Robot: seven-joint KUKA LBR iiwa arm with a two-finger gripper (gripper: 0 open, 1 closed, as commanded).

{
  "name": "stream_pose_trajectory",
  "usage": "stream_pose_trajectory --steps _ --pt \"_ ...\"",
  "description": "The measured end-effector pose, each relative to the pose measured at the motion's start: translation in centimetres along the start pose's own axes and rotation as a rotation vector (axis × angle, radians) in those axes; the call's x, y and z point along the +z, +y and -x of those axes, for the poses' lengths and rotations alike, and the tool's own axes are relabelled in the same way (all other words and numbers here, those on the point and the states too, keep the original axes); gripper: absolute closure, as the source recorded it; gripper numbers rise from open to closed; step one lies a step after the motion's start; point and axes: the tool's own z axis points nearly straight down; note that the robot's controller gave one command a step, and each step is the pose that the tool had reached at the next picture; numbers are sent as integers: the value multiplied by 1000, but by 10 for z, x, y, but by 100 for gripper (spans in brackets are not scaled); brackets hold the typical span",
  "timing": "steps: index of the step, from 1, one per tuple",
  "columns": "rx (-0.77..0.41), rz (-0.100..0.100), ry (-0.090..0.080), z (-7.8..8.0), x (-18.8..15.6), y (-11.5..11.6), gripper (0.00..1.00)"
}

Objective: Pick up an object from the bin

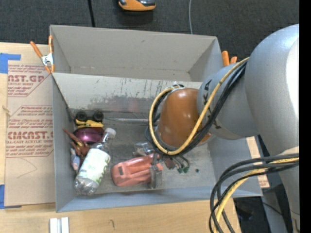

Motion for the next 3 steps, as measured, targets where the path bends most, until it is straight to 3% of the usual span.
stream_pose_trajectory --steps 1,2,3 --pt "0 0 0 0 0 0 100" --pt "7 0 22 -6 -38 6 100" --pt "37 -3 4 9 -56 19 100"
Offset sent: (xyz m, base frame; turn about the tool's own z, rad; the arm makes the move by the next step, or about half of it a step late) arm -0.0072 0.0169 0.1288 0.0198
